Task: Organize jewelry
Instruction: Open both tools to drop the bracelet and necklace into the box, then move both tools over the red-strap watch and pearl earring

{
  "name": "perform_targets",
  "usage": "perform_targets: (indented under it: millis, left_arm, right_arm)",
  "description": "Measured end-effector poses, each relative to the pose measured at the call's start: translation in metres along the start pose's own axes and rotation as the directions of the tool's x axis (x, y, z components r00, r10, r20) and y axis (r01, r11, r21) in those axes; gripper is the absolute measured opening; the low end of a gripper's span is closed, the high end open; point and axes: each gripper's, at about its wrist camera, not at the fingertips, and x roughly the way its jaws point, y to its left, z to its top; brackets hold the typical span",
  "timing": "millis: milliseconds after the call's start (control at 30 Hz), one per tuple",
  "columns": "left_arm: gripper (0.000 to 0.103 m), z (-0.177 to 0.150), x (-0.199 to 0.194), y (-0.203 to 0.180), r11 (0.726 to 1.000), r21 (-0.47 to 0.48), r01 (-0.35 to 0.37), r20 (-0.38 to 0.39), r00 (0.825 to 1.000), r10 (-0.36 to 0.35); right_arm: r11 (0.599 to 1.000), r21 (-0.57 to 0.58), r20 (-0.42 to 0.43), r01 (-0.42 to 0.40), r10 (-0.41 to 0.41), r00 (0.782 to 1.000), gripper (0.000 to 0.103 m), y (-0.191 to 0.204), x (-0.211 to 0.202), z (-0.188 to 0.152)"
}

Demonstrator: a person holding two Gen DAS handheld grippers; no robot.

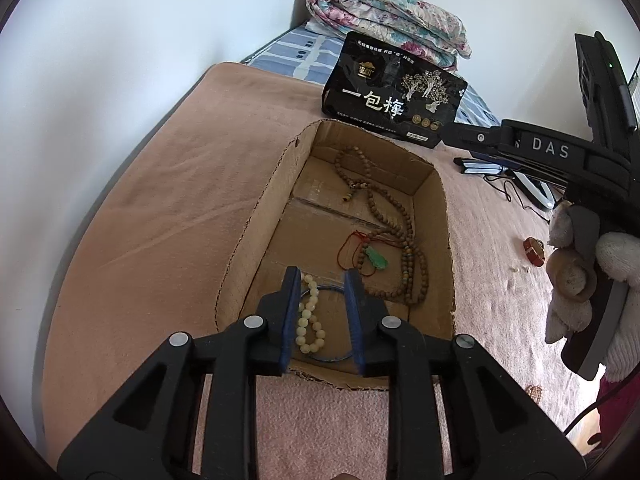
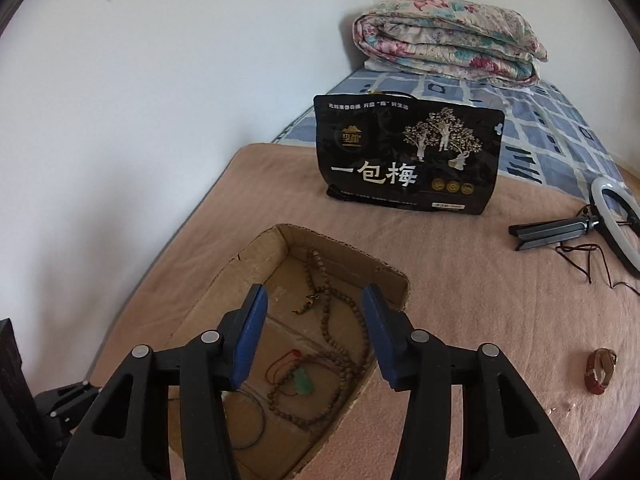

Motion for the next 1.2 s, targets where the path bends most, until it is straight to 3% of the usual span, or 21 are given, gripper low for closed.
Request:
perform_targets:
  millis: [333,400,467,733,867,933,967,1000,1133,1200]
  left_arm:
    - [0.021,0.000,-0.012,-0.015,0.999,0.037,-0.006,0.045,0.999,0.005]
    - [0.021,0.000,-0.016,-0.019,0.999,0.048,-0.008,0.055,0.998,0.005]
    - [0.021,-0.001,-0.021,-0.026,0.998,0.064,-0.008,0.069,0.998,0.003]
    - [0.021,-0.005,-0.044,-0.065,0.986,0.164,-0.030,0.141,0.990,0.006]
    - [0.022,-0.010,-0.056,-0.088,0.975,0.218,-0.037,0.176,0.984,-0.002]
    - [0.035,-0.013,-0.061,-0.096,0.970,0.238,-0.042,0.193,0.981,-0.005]
    - [0.048,-0.015,-0.065,-0.102,0.968,0.248,-0.044,0.208,0.978,-0.009]
    - [0.055,-0.017,-0.069,-0.106,0.966,0.256,-0.047,0.221,0.975,-0.011]
    - [0.057,-0.022,-0.081,-0.124,0.958,0.281,-0.051,0.251,0.968,-0.022]
    - [0.064,-0.024,-0.084,-0.131,0.957,0.287,-0.044,0.254,0.967,-0.032]
  right_arm:
    - [0.999,-0.029,0.018,0.035,-0.034,0.999,0.049,-0.006,-0.021,-0.004]
    - [0.998,-0.042,0.028,0.049,-0.048,0.998,0.052,-0.008,-0.029,-0.005]
    - [0.996,-0.053,0.046,0.075,-0.073,0.996,0.062,-0.009,-0.039,-0.006]
    - [0.991,-0.058,0.093,0.123,-0.118,0.989,0.066,-0.026,-0.071,-0.014]
    - [0.986,-0.056,0.126,0.159,-0.151,0.980,0.073,-0.036,-0.090,-0.023]
    - [0.986,-0.042,0.139,0.161,-0.154,0.978,0.074,-0.042,-0.099,-0.029]
    - [0.986,-0.030,0.145,0.164,-0.158,0.977,0.074,-0.047,-0.105,-0.033]
    - [0.986,-0.023,0.149,0.167,-0.161,0.976,0.075,-0.050,-0.110,-0.036]
    - [0.980,-0.017,0.171,0.197,-0.191,0.966,0.078,-0.061,-0.130,-0.051]
    - [0.976,-0.004,0.182,0.217,-0.213,0.960,0.081,-0.068,-0.140,-0.059]
